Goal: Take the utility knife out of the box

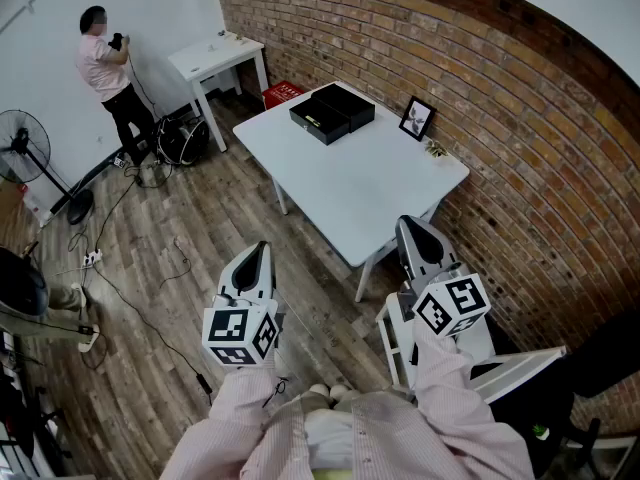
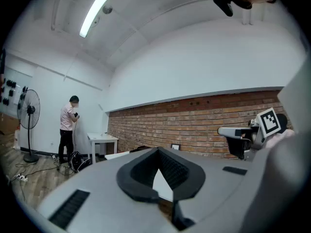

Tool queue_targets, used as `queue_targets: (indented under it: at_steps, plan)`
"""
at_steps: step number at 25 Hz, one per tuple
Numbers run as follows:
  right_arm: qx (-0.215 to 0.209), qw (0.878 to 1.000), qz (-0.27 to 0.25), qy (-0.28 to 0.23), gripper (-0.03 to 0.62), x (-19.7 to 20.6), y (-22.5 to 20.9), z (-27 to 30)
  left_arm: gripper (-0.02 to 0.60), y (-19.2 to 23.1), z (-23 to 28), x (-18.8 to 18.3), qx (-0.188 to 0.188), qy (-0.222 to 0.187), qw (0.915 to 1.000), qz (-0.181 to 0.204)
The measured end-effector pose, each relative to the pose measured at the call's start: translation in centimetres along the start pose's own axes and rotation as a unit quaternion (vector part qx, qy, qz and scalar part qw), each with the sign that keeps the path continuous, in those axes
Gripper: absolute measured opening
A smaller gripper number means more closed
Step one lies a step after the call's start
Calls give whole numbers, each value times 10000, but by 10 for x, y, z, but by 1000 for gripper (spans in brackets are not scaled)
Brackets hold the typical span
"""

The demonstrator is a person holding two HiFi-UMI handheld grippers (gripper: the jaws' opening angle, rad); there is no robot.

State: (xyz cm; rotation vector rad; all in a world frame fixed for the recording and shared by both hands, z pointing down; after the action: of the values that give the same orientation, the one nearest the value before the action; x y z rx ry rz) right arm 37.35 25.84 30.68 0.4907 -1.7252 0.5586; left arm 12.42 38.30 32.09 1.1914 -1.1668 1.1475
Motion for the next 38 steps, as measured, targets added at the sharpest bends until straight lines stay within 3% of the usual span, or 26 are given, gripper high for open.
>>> queue_targets:
  at_steps: [13,19,24,38]
  plan:
    - [-147,9995,53,280,9,22,-10,11,-8,-1,8,3,-141,-20,9999,-93]
    - [-33,9989,90,449,84,36,-18,27,-8,13,20,10,-207,57,9996,-190]
    - [61,9985,89,528,134,49,-24,55,-8,36,47,17,-187,130,9993,-295]
    - [434,9962,215,729,172,83,-47,178,-8,124,157,19,104,381,9985,-384]
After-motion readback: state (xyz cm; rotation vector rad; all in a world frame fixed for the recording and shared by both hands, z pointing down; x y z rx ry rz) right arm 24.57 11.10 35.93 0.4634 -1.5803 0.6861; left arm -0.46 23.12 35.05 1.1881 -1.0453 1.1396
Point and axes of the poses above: the fingertips, and each gripper's own axes: z forward along the fingers, y to its left, x out of its underside, the point moved 5 cm from there along -z, backward along the fingers, and after that the axes turned 1 degree about -y, right-handed, at the moved point
